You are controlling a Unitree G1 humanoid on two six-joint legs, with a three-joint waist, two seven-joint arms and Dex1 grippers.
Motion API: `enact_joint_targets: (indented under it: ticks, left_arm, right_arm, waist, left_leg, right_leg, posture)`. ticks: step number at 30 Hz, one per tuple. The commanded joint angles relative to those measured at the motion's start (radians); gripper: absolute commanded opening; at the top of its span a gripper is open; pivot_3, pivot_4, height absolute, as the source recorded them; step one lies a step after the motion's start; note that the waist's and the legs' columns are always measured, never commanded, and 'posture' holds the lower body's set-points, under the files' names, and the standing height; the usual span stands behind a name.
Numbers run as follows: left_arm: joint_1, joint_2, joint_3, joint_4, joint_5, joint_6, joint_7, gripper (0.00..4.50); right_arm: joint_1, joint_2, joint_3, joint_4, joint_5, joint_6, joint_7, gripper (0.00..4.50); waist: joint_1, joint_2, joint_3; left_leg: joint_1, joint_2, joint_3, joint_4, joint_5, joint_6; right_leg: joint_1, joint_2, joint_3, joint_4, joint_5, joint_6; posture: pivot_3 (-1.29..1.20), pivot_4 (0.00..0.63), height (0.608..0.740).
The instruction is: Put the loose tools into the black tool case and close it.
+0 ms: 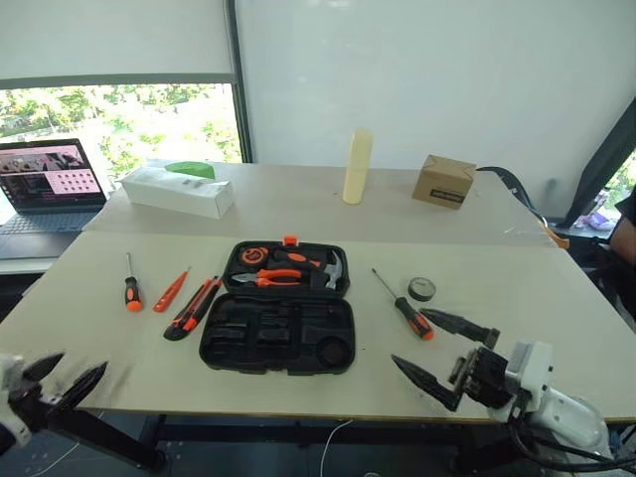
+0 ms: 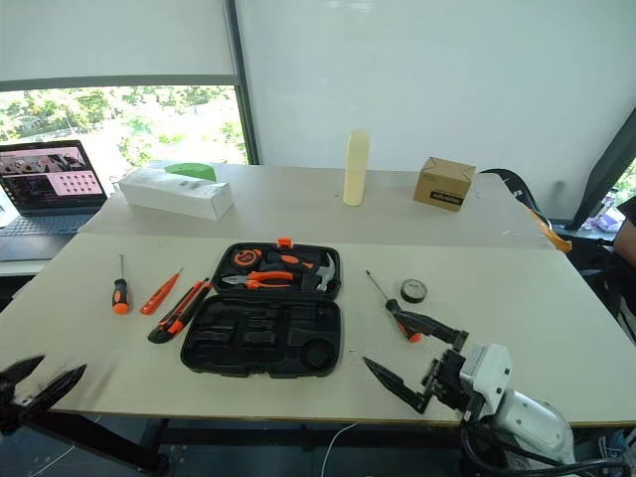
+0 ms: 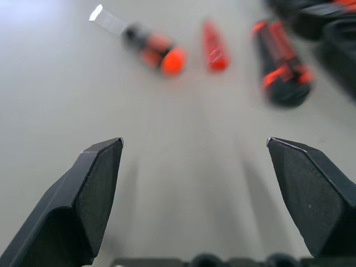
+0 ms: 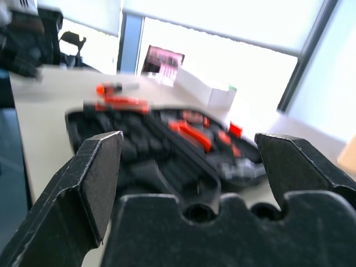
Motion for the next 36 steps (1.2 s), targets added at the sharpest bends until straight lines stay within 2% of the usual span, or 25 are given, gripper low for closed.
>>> enact_joint_targets:
  ticks: [1, 3, 6, 8, 10, 12, 16, 19, 23, 27, 30, 36]
  left_arm:
    - [-0.006, -0.005, 0.055, -0.08, -0.074, 0.121, 0.077, 4.46]
    - [-0.051, 0.015, 0.062, -0.13, -0.126, 0.219, 0.131, 4.46]
    - [-0.224, 0.079, 0.057, -0.131, -0.179, 0.339, 0.242, 4.46]
    - [-0.336, 0.138, 0.02, -0.11, -0.182, 0.49, 0.336, 4.46]
    - [-0.533, 0.182, -0.051, -0.024, -0.169, 0.652, 0.452, 4.46]
    - [-0.714, 0.203, -0.136, 0.095, -0.103, 0.696, 0.52, 4.46]
    - [-0.987, 0.188, -0.263, 0.34, 0.026, 0.696, 0.6, 4.46]
    - [-1.133, 0.166, -0.379, 0.514, 0.116, 0.629, 0.557, 4.46]
    - [-1.234, 0.144, -0.477, 0.692, 0.212, 0.545, 0.499, 4.46]
    - [-1.283, 0.122, -0.504, 0.817, 0.282, 0.431, 0.5, 4.46]
    - [-1.291, 0.113, -0.498, 0.865, 0.297, 0.425, 0.489, 3.77]
    - [-1.295, 0.152, -0.417, 0.975, 0.288, 0.397, 0.481, 1.53]
  right_arm:
    - [-0.019, 0.02, 0.009, -0.032, -0.015, -0.014, -0.03, 4.43]
    - [-0.023, 0.021, 0.013, -0.028, -0.029, -0.023, -0.032, 4.43]
    - [-0.032, 0.023, 0.019, -0.033, -0.026, -0.011, -0.04, 4.43]
    - [-0.034, 0.02, 0.023, -0.039, -0.023, 0.0, -0.04, 4.43]
    - [-0.037, 0.02, 0.029, -0.04, -0.03, 0.008, -0.045, 4.43]
    - [-0.045, 0.022, 0.035, -0.034, -0.041, 0.012, -0.05, 4.43]
    - [-0.066, 0.02, 0.055, -0.025, -0.05, 0.025, -0.052, 4.43]
    - [-0.079, 0.009, 0.063, -0.017, -0.056, 0.028, -0.045, 4.43]
    - [-0.087, 0.001, 0.048, -0.009, -0.054, 0.033, -0.053, 4.43]
    - [-0.069, 0.0, 0.036, -0.01, -0.065, 0.027, -0.064, 4.43]
    - [-0.058, 0.005, 0.022, -0.005, -0.069, 0.021, -0.077, 4.5]
    - [-0.021, -0.009, -0.003, -0.006, -0.086, 0.013, -0.085, 4.5]
  waist:
    - [0.007, -0.002, 0.0]
    - [0.023, -0.002, 0.0]
    - [0.037, -0.003, 0.001]
    - [0.04, -0.007, 0.002]
    - [0.032, -0.008, 0.001]
    - [0.028, -0.008, 0.002]
    - [0.013, -0.009, 0.002]
    - [0.006, -0.009, 0.002]
    - [0.001, -0.009, 0.002]
    - [0.003, -0.009, 0.002]
    - [0.002, -0.009, 0.002]
    - [0.005, -0.009, 0.002]
  left_leg:
    - [0.0, 0.0, 0.0, 0.0, 0.0, 0.0]
    - [0.0, 0.0, -0.001, 0.001, 0.0, -0.001]
    - [0.001, -0.001, -0.002, 0.002, 0.001, -0.002]
    - [0.001, 0.0, -0.004, 0.002, 0.003, -0.005]
    - [0.002, 0.0, -0.004, 0.002, 0.004, -0.005]
    - [0.003, -0.001, -0.004, 0.001, 0.004, -0.005]
    - [0.002, -0.005, -0.003, 0.001, 0.005, -0.005]
    - [0.0, -0.005, -0.003, 0.0, 0.01, -0.014]
    - [-0.001, -0.005, 0.0, 0.0, 0.009, -0.014]
    - [-0.003, -0.005, 0.001, 0.0, 0.009, -0.014]
    - [-0.003, -0.005, 0.001, 0.0, 0.008, -0.013]
    - [-0.001, -0.006, -0.001, 0.001, 0.006, -0.009]
  right_leg:
    - [0.0, 0.0, 0.0, 0.0, 0.0, 0.0]
    - [0.001, -0.001, -0.002, 0.0, 0.0, 0.0]
    - [0.002, -0.001, -0.002, 0.001, -0.002, -0.004]
    - [0.002, 0.0, -0.005, 0.002, 0.0, -0.005]
    - [0.003, 0.001, -0.005, 0.003, 0.002, -0.003]
    - [0.004, 0.0, -0.004, 0.003, 0.002, -0.003]
    - [0.003, 0.001, -0.003, 0.005, 0.002, -0.002]
    - [0.002, 0.003, -0.004, 0.004, 0.002, -0.002]
    - [0.001, 0.004, -0.004, 0.001, 0.001, -0.002]
    - [0.001, 0.003, -0.006, 0.001, 0.001, -0.001]
    - [0.001, 0.003, -0.005, 0.001, 0.001, -0.001]
    - [0.002, 0.0, -0.006, 0.003, 0.001, -0.001]
  posture:
    - [0.0, 0.15, 0.74]
    - [0.0, 0.15, 0.74]
    - [0.0, 0.15, 0.74]
    - [0.0, 0.15, 0.74]
    - [0.0, 0.15, 0.74]
    - [0.0, 0.15, 0.74]
    - [0.0, 0.15, 0.74]
    - [0.0, 0.15, 0.74]
    - [0.0, 0.15, 0.74]
    - [0.0, 0.15, 0.74]
    - [0.0, 0.15, 0.74]
    - [0.0, 0.15, 0.74]
